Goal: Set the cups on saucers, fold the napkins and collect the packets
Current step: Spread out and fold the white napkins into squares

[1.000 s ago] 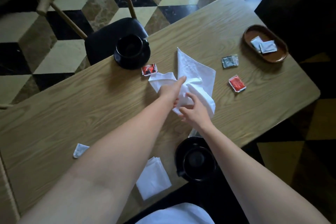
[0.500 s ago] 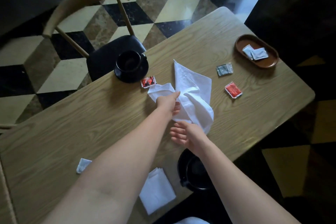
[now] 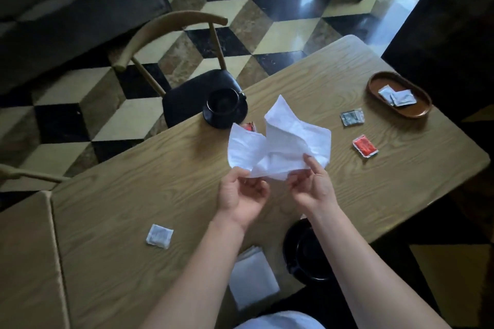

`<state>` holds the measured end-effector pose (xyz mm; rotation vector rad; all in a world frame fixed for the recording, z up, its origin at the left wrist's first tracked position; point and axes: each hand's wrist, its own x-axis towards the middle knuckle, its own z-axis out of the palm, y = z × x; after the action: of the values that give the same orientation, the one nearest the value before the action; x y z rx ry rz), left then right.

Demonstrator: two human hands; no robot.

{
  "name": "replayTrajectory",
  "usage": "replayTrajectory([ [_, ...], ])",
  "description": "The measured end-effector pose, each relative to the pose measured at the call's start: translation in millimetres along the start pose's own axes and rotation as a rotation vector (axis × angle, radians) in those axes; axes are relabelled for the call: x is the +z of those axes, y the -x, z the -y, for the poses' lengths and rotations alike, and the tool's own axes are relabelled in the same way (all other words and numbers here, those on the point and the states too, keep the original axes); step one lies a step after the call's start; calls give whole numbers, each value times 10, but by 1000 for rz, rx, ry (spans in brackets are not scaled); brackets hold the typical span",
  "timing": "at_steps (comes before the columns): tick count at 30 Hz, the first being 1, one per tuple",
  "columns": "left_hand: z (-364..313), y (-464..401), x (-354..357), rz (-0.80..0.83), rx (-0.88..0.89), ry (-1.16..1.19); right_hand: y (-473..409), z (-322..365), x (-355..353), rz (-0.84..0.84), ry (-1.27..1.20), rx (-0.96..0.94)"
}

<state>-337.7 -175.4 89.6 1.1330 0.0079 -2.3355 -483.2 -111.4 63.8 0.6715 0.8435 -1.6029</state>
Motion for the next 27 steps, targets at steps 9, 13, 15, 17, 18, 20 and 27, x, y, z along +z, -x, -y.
replayTrajectory([
  [9, -841, 855, -436, -81, 124, 57, 844, -511, 1200, 426, 668, -207],
  [13, -1212, 1342, -689, -307, 394, -90, 1160, -862, 1676, 414, 945, -468],
  [15, -1450, 1632, -819, -299, 530, -8, 1300, -1080, 1808, 438, 975, -557],
  [17, -1705, 1904, -940, -210, 634, 157, 1420, -1269, 1894, 496, 977, -569],
  [18, -1834, 2051, -998, -156, 668, 219, 1480, -1366, 1933, 525, 975, -555],
  [20, -2086, 2324, -1118, -58, 712, 294, 1591, -1548, 2013, 564, 956, -509],
  [27, -2395, 2957, -1634, -8, 846, 185, 1699, -2148, 1813, 547, 969, -398],
])
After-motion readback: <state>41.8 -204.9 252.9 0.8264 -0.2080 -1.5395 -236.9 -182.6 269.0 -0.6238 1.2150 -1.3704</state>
